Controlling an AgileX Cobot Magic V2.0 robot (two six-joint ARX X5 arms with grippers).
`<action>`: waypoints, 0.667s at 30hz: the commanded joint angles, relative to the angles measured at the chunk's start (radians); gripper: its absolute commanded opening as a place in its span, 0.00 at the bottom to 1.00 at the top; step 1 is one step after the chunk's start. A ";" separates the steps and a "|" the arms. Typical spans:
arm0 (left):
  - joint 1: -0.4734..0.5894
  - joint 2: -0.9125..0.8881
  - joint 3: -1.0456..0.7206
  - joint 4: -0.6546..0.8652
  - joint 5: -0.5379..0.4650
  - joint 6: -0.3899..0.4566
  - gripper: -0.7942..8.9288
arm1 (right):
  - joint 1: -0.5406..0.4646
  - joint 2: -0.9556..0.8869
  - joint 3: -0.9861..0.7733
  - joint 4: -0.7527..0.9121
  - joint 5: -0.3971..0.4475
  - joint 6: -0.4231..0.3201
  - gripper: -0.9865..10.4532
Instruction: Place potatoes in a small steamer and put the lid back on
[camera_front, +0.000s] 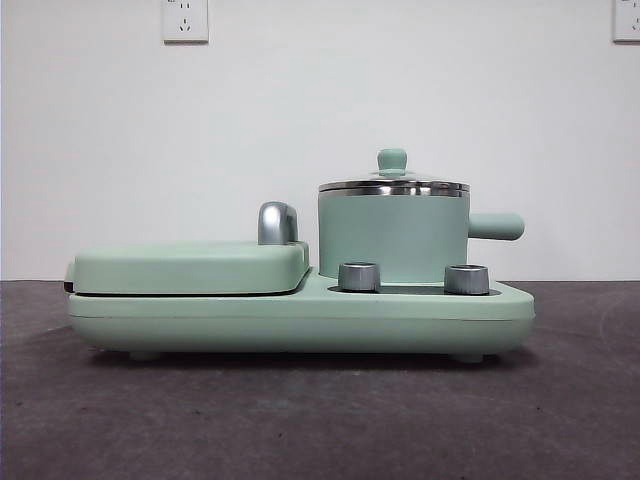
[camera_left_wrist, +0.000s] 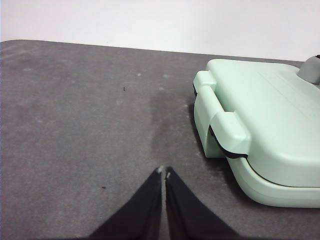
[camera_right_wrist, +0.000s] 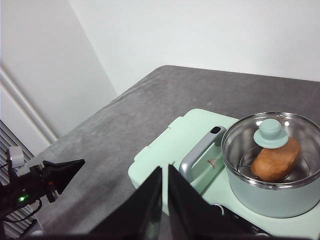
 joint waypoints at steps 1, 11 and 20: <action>0.000 -0.001 -0.020 0.003 -0.002 -0.002 0.09 | 0.005 0.005 0.011 0.011 -0.002 0.009 0.10; 0.000 -0.001 -0.020 0.002 -0.002 -0.002 0.09 | -0.005 -0.026 0.002 0.020 0.046 -0.017 0.10; 0.000 -0.001 -0.020 0.002 -0.002 -0.002 0.09 | -0.229 -0.319 -0.423 0.527 0.157 -0.109 0.10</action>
